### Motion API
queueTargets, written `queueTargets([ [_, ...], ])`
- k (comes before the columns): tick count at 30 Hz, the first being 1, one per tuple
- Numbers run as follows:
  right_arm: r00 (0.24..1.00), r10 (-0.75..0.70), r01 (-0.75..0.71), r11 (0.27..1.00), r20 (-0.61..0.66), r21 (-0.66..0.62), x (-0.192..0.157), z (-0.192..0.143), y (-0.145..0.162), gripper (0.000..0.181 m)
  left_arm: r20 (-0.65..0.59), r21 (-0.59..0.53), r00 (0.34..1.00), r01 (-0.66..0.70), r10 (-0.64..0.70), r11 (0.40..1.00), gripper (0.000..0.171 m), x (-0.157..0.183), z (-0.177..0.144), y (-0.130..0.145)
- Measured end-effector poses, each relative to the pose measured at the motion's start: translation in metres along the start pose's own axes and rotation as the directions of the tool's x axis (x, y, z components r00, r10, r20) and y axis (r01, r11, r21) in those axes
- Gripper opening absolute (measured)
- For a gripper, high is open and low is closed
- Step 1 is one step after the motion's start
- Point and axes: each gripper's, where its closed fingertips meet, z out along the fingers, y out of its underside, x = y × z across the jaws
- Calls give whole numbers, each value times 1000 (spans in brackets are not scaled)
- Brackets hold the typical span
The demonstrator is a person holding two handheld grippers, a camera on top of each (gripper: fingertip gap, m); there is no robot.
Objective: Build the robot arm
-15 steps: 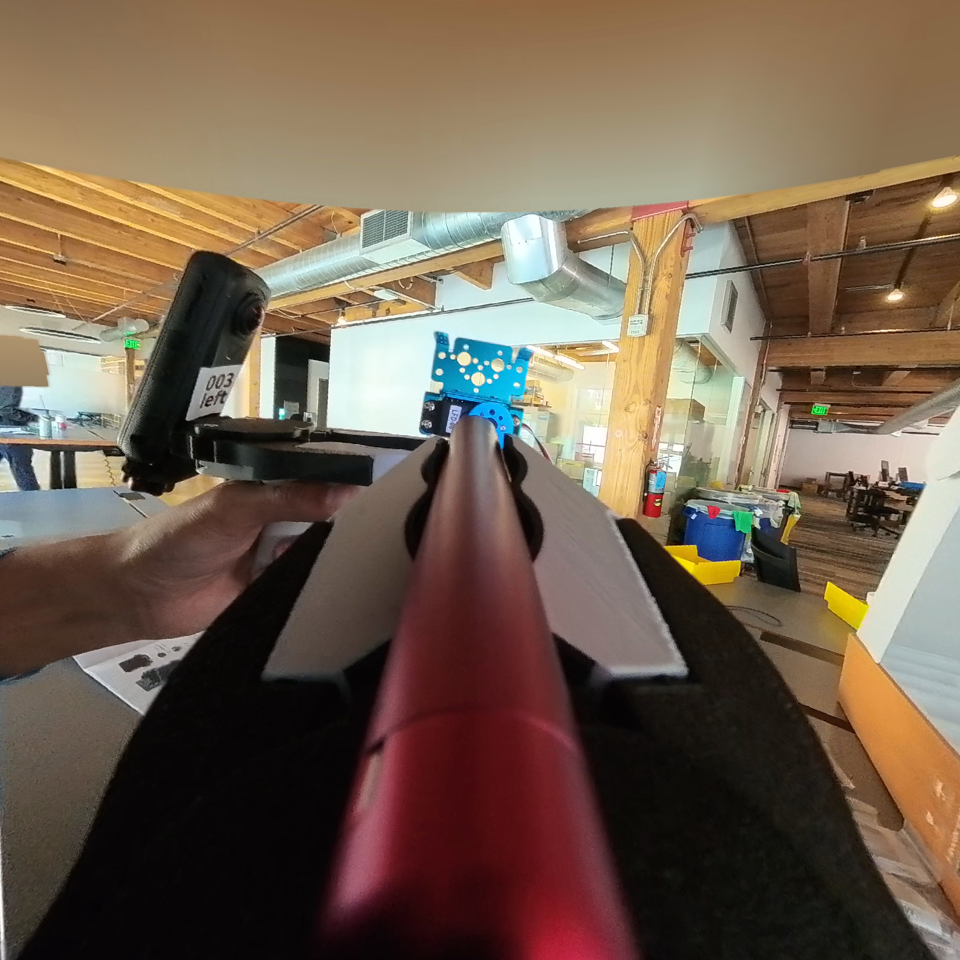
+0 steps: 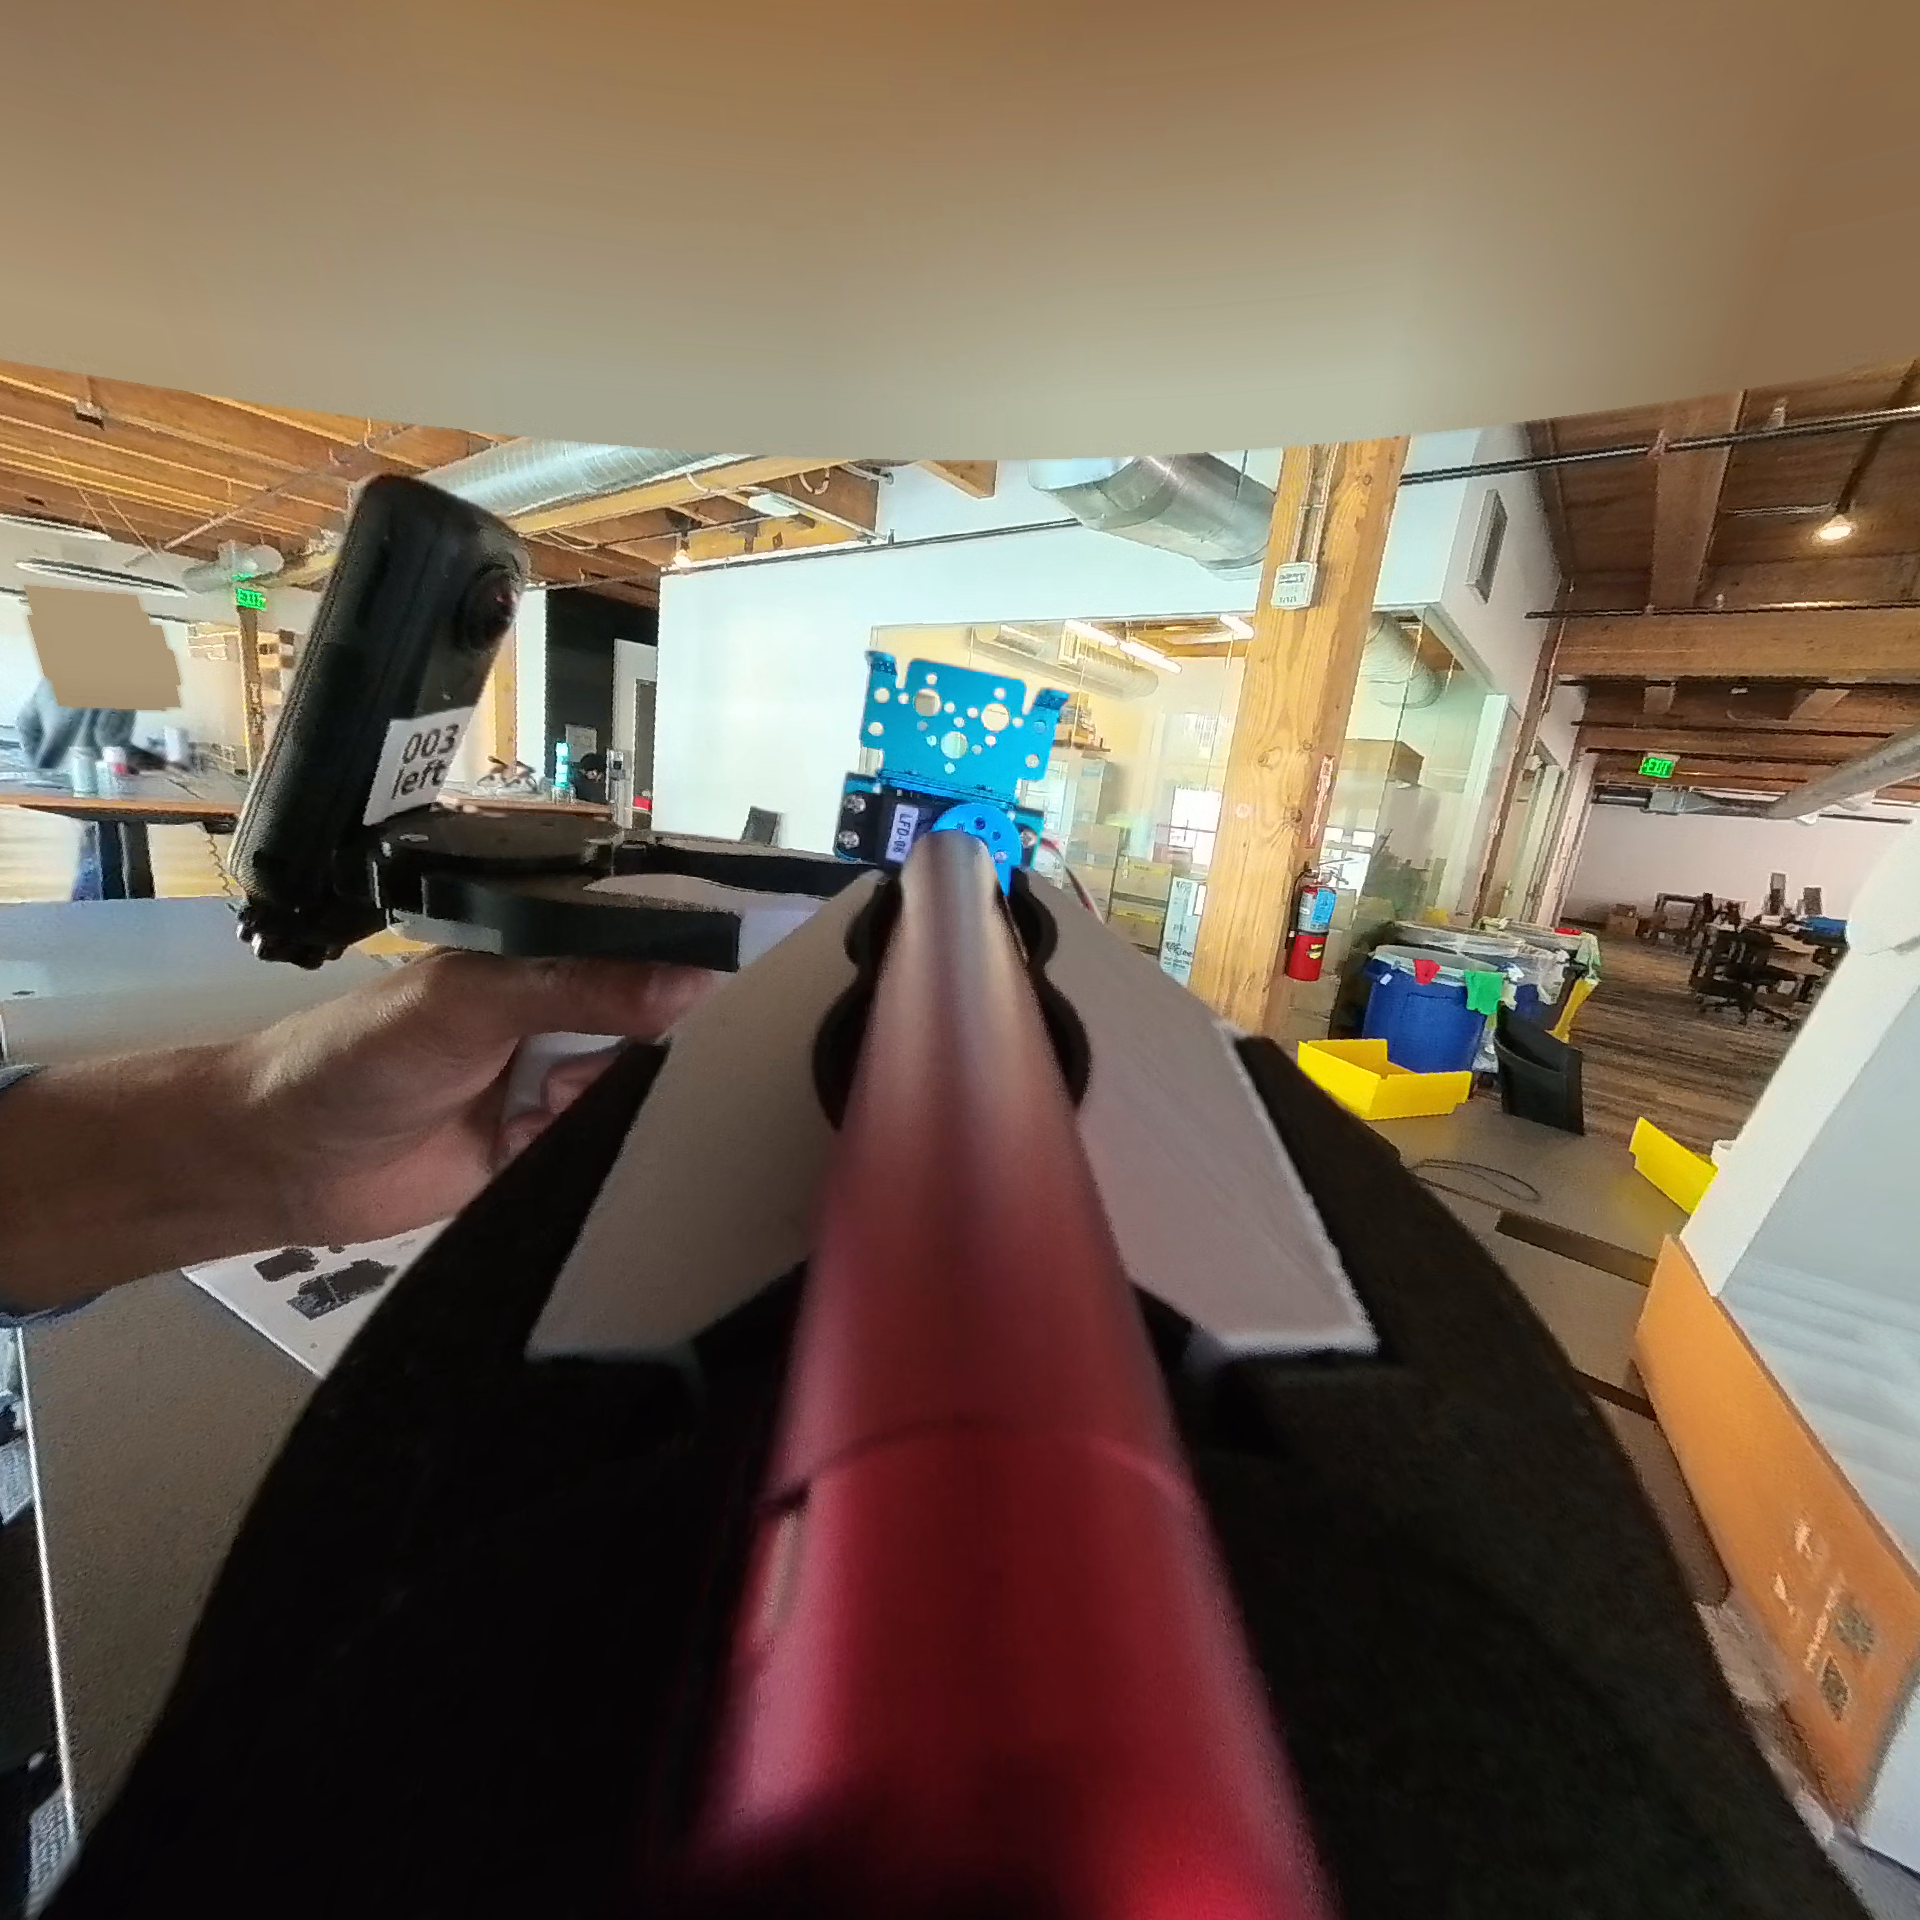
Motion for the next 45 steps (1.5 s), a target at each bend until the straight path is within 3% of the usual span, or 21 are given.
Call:
queueTargets([
  [18,996,81,-80,997,38,-10,7,3,-1,23,13,-31,1000,6,-5,1000,63,-1,3,1],
  [45,999,-18,17,1000,29,26,4,2,6,22,50,-21,999,-5,7,1000,63,-2,3,2],
])
